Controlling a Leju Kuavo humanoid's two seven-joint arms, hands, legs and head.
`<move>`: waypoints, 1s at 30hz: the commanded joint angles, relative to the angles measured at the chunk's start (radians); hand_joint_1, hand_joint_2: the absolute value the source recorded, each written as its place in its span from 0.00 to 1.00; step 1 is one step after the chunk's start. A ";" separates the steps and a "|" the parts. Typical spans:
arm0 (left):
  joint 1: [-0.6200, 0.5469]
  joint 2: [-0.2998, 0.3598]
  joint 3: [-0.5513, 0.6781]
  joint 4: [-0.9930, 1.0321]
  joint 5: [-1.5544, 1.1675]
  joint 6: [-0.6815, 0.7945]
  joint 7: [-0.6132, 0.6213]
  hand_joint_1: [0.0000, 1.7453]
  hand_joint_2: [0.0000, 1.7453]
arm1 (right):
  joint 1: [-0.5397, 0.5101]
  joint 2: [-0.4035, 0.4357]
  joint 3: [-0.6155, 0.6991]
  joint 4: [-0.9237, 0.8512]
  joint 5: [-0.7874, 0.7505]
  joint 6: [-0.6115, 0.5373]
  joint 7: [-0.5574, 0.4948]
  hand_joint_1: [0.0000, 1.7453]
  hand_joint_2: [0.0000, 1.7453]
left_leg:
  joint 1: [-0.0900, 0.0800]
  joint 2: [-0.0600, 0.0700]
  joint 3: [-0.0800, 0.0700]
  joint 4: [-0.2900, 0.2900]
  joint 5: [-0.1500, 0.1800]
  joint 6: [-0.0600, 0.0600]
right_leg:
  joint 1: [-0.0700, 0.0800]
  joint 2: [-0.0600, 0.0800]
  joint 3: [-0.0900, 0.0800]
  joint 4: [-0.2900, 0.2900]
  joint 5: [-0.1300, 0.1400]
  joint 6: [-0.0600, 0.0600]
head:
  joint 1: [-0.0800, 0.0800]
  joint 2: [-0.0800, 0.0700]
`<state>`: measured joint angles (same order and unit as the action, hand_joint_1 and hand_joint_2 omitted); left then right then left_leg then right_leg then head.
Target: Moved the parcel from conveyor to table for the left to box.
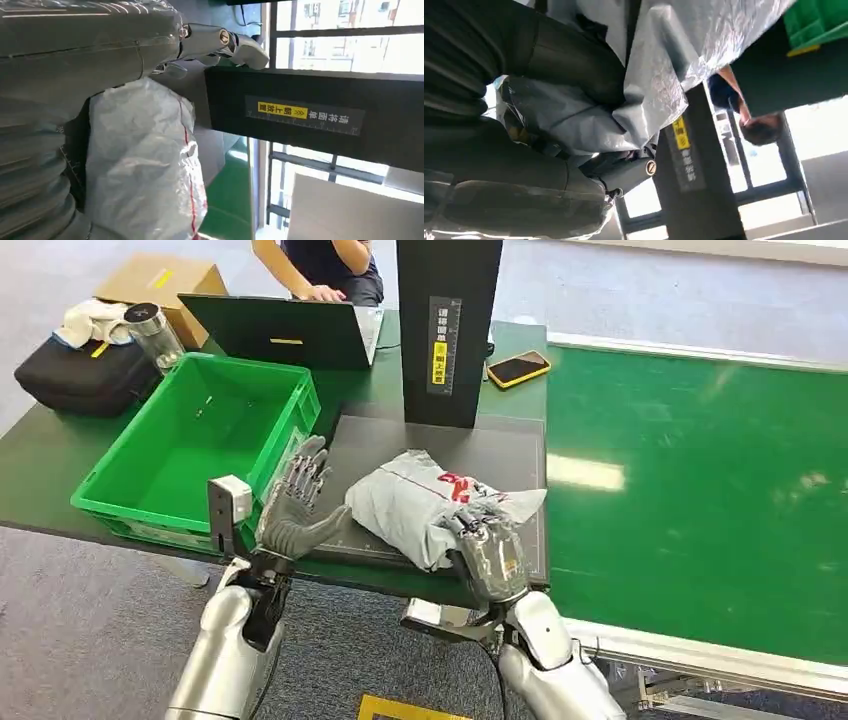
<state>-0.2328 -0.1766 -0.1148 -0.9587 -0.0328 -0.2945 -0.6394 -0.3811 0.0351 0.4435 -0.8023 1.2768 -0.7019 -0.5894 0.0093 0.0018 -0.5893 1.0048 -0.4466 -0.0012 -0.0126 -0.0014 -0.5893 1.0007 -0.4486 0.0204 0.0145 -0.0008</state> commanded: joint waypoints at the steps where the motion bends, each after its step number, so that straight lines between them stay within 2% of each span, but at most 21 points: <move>1: -0.051 0.034 -0.043 0.086 0.003 0.011 0.004 0.00 1.00 | -0.103 -0.028 0.134 0.109 0.024 0.004 0.107 1.00 1.00 | -0.001 0.001 0.002 -0.001 0.000 0.000 | 0.000 0.001 0.002 -0.001 0.000 -0.001 | 0.000 0.000; 9: -0.044 0.039 -0.048 0.083 0.015 0.025 0.000 0.00 1.00 | -0.141 -0.018 0.116 0.188 0.055 0.004 0.211 1.00 1.00 | 0.000 0.000 0.003 -0.002 0.000 0.000 | 0.000 0.000 0.003 -0.001 0.000 -0.001 | 0.000 0.000; 14: -0.020 0.038 -0.052 0.057 0.022 0.033 0.006 0.00 1.00 | -0.208 -0.003 0.149 0.376 0.067 0.037 0.353 1.00 1.00 | 0.000 0.001 0.005 -0.002 0.000 0.000 | 0.000 0.001 0.005 -0.002 0.000 -0.001 | -0.001 0.000; 16: -0.017 0.040 -0.056 0.052 0.024 0.032 0.009 0.00 1.00 | -0.215 -0.011 0.162 0.393 0.055 0.087 0.361 1.00 1.00 | 0.000 0.000 0.003 -0.001 0.000 0.000 | 0.000 0.001 0.003 -0.001 0.000 -0.001 | 0.000 0.000; 19: -0.020 0.040 -0.058 0.055 0.024 0.032 0.011 0.00 1.00 | -0.208 -0.017 0.161 0.393 0.031 0.100 0.345 1.00 1.00 | 0.000 0.000 0.004 -0.002 0.000 0.000 | 0.000 0.000 0.004 -0.002 0.000 -0.001 | 0.000 0.000; 23: -0.026 0.040 -0.060 0.069 0.024 0.035 0.013 0.00 1.00 | -0.210 -0.012 0.177 0.400 0.041 0.155 0.375 1.00 1.00 | 0.000 -0.001 0.005 -0.002 0.000 0.000 | 0.000 -0.001 0.005 -0.002 -0.001 -0.001 | -0.001 0.000; 24: -0.027 0.042 -0.062 0.076 0.024 0.032 0.011 0.00 1.00 | -0.207 -0.012 0.178 0.395 0.039 0.158 0.378 0.92 1.00 | 0.000 0.000 0.003 -0.001 0.000 0.000 | 0.000 0.000 0.003 -0.001 0.000 -0.001 | 0.000 0.000; 25: -0.029 0.042 -0.064 0.082 0.025 0.033 0.006 0.00 1.00 | -0.205 -0.015 0.187 0.387 0.044 0.159 0.387 0.72 1.00 | 0.000 -0.001 0.005 -0.002 0.000 0.000 | 0.000 -0.001 0.005 -0.002 0.000 -0.001 | 0.000 0.000; 26: -0.030 0.042 -0.066 0.083 0.025 0.033 0.003 0.00 1.00 | -0.196 -0.017 0.182 0.369 0.031 0.125 0.380 0.22 1.00 | 0.000 0.000 0.003 -0.001 0.000 0.000 | 0.000 0.000 0.003 -0.001 0.000 -0.001 | 0.000 0.000; 27: -0.030 0.042 -0.066 0.083 0.025 0.033 0.003 0.00 1.00 | -0.196 -0.017 0.182 0.369 0.031 0.125 0.380 0.08 1.00 | 0.000 0.000 0.005 -0.003 0.000 0.000 | 0.000 0.000 0.005 -0.002 0.000 -0.001 | -0.001 0.000; 28: -0.031 0.042 -0.069 0.082 0.025 0.032 0.004 0.00 1.00 | -0.182 -0.022 0.176 0.344 0.020 0.078 0.372 0.00 1.00 | 0.000 -0.001 0.004 -0.001 0.000 0.000 | 0.000 -0.001 0.004 -0.001 0.000 -0.001 | 0.000 0.000; 30: -0.032 0.041 -0.071 0.081 0.026 0.032 0.007 0.00 1.00 | -0.170 -0.026 0.166 0.322 0.001 0.035 0.354 0.00 1.00 | 0.000 -0.001 0.004 -0.001 0.000 0.000 | 0.000 -0.001 0.004 -0.001 0.000 -0.001 | 0.000 0.000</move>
<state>-0.2302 -0.1648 -0.1465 -0.9392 -0.0080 -0.2609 -0.6382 -0.5588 0.0221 0.5886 -0.4978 1.3107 -0.5856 -0.2121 0.0092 0.0018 -0.5883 1.0049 -0.4466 -0.0013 -0.0126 -0.0014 -0.5885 1.0006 -0.4484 0.0205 0.0141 -0.0004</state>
